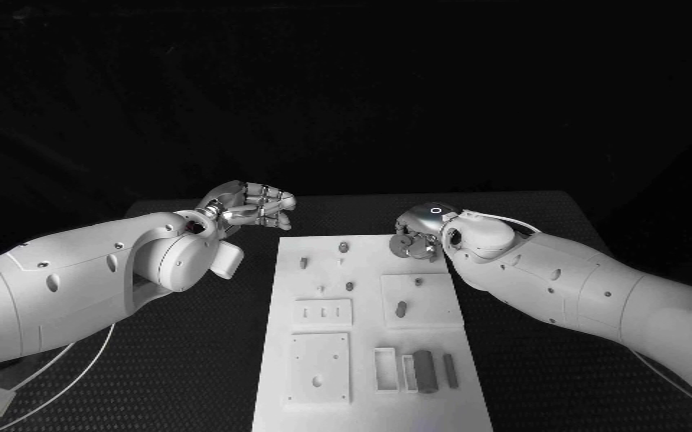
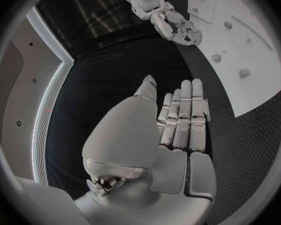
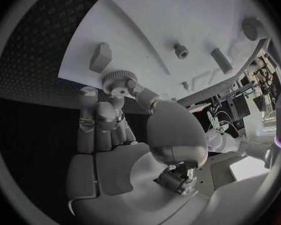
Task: Assemble the parts on the task board
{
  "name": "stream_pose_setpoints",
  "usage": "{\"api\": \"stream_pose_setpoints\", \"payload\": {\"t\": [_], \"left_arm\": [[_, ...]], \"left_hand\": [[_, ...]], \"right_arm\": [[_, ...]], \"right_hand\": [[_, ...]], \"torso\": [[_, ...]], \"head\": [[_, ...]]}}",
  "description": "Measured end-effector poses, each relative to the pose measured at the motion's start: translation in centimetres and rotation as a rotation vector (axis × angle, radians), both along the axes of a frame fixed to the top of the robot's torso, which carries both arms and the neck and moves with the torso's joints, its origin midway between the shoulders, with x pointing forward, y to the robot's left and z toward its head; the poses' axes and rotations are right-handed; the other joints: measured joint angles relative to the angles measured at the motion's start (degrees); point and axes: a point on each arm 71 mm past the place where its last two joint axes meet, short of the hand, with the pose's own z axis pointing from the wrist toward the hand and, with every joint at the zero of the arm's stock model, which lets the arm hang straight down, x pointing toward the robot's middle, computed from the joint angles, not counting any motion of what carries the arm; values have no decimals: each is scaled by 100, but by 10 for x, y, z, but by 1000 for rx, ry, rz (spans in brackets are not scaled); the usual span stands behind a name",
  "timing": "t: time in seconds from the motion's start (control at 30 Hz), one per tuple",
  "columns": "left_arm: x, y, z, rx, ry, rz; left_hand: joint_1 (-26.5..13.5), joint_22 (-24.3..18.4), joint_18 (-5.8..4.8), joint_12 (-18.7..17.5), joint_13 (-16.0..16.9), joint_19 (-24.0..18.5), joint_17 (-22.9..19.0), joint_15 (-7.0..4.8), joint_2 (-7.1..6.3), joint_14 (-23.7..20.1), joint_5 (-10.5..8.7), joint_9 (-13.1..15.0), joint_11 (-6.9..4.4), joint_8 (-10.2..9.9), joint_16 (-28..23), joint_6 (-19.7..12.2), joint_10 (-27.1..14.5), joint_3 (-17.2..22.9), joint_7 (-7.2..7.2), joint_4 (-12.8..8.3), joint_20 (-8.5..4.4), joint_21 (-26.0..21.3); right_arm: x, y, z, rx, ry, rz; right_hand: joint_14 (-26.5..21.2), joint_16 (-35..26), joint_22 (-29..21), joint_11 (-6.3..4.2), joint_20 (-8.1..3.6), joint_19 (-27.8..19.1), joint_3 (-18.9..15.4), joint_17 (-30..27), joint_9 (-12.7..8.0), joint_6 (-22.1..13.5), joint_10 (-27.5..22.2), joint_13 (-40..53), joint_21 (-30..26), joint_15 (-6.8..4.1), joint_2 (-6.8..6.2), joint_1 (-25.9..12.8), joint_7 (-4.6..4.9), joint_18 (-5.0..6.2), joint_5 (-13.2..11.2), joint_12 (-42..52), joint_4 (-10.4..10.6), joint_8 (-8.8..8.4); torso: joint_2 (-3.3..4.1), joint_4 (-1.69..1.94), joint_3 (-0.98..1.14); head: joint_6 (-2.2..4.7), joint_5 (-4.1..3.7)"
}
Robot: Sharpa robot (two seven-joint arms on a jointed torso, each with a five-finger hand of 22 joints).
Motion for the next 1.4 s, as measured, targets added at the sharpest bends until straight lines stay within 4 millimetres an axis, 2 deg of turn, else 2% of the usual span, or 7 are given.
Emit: {"api": "stream_pose_setpoints", "payload": {"t": [0.27, 0.4, 0.57, 0.73, 0.97, 1.27, 1.4], "left_arm": [[0, 0, 0, 1, 2, 1], [0, 1, 0, 2, 3, 2], [-1, 2, 0, 2, 3, 3], [-1, 2, 0, 1, 4, 2], [-2, 2, 0, 1, 4, 1], [-2, 1, 0, 1, 4, 0], [-2, -1, 0, 0, 4, -4]], "left_hand": [[0, -1, -29, 0, -5, 0, 5, 0, 0, 0, 0, -5, 0, 0, 0, 0, 0, 0, 0, 0, 0, 0], [0, -1, 17, -7, -5, 0, 10, 0, 0, 0, 0, -5, -1, 0, 0, 0, 0, 0, 0, 0, 0, 0], [0, -1, 32, -22, -5, 7, 10, 0, 0, 0, 0, -5, -1, 0, 0, 0, 0, 0, 0, 0, -7, 0], [0, -1, 31, -22, -5, 14, 15, 0, 0, 0, 0, -5, 20, 0, 0, 0, -22, 0, 0, 0, -14, 0], [0, 4, 17, -22, -5, 14, 20, 0, 0, 0, 0, -5, 19, 0, 0, 0, -23, 0, 0, 0, -14, 0], [0, 3, 9, -22, -5, 14, 21, 0, 0, 0, 0, -4, 14, 0, -4, 0, -28, 0, 0, 0, -13, 0], [0, 3, 5, -22, -5, 14, 26, 0, 0, 0, 0, -4, 13, 0, -22, 0, -29, 0, 0, 0, -13, 0]], "right_arm": [[-9, 6, -1, -5, -40, 27], [-15, 8, 0, -5, -60, 39], [-22, 17, 7, 3, -95, 59], [-33, 39, 21, 25, -143, 108], [-47, 69, 27, 44, -172, 167], [-53, 104, 28, 39, -196, 209], [-52, 112, 22, 18, -197, 212]], "right_hand": [[31, 22, 0, -46, -3, 4, -33, 18, 0, 0, 36, -2, 33, -31, -41, 86, -1, 16, 2, 60, 2, 1], [42, 22, 0, -66, -33, 35, -34, 19, 24, 4, 56, -18, 33, -40, -83, 46, -5, 18, 2, 87, 1, 102], [44, 22, 0, -70, -33, 36, -35, 26, 89, 21, 60, -36, 33, -39, -148, 40, -21, 18, 1, 87, 0, 77], [45, 22, 0, -77, -52, 56, -35, 33, 71, 28, 66, -54, 33, -38, -179, 10, -29, 18, 1, 87, 0, 75], [53, 22, 0, -86, -51, 57, -51, 38, 71, 40, 76, -74, 33, -30, -232, 2, -41, 18, 1, 87, 17, 76], [63, 22, 0, -87, -31, 77, -51, 44, 62, 48, 77, -93, 33, -21, -254, -21, -48, 18, 1, 110, 17, 51], [64, 22, 0, -87, -31, 78, -51, 44, 61, 49, 77, -98, 33, -20, -254, -21, -50, 18, 1, 110, 17, 51]], "torso": [[0, -2, 2], [0, -7, 3], [-2, -13, 0], [-5, -14, 0], [-3, -4, -2], [1, 3, -4], [3, 7, -5]], "head": [[5, 4], [11, 11], [18, 12], [34, 5], [58, -11], [55, 9], [55, 10]]}}
